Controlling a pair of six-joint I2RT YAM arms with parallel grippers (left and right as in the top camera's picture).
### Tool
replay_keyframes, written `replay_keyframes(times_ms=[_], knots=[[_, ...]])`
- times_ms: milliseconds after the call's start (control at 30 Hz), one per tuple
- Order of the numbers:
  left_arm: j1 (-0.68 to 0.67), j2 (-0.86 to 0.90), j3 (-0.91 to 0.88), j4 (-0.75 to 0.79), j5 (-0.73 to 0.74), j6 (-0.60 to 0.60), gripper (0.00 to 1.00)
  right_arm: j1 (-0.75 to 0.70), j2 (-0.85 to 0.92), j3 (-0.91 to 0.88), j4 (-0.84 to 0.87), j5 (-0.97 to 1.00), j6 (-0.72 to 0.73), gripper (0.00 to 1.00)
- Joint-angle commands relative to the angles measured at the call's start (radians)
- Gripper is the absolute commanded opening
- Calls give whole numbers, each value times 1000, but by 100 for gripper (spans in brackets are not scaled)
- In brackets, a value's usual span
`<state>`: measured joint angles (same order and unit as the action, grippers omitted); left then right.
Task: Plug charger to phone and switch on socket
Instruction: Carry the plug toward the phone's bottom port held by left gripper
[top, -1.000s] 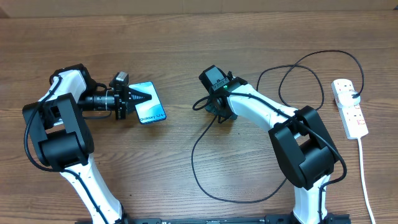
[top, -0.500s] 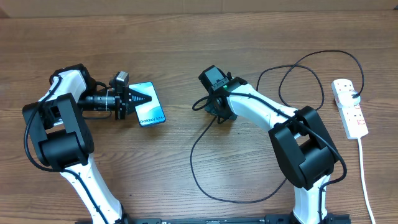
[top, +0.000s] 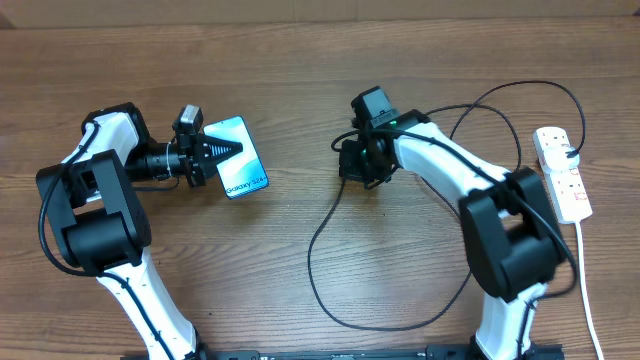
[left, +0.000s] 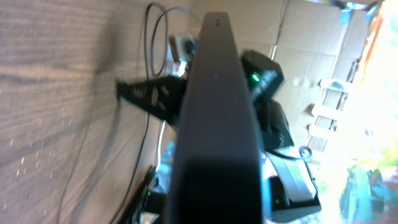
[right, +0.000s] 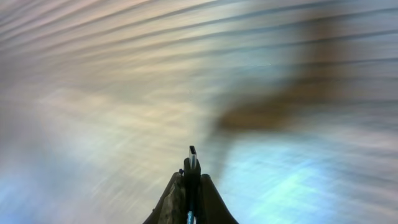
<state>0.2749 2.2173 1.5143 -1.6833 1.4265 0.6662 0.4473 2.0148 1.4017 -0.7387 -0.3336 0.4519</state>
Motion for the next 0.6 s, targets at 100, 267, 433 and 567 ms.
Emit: replay_keyframes(times_ms=[100,267,433,567], knots=[[-4,-43,15,-8,151,148,4,12,-240,6,-89,-474,-402,4],[-8,-104,16,-8,155,145,4,27,-257,6,-204,-629,-539,4],[-8,-168,16,-8,155,70,4,79,-257,5,-219,-840,-696,4],[-10,-185,16,-8,155,25,4,130,-257,5,-184,-836,-680,4]])
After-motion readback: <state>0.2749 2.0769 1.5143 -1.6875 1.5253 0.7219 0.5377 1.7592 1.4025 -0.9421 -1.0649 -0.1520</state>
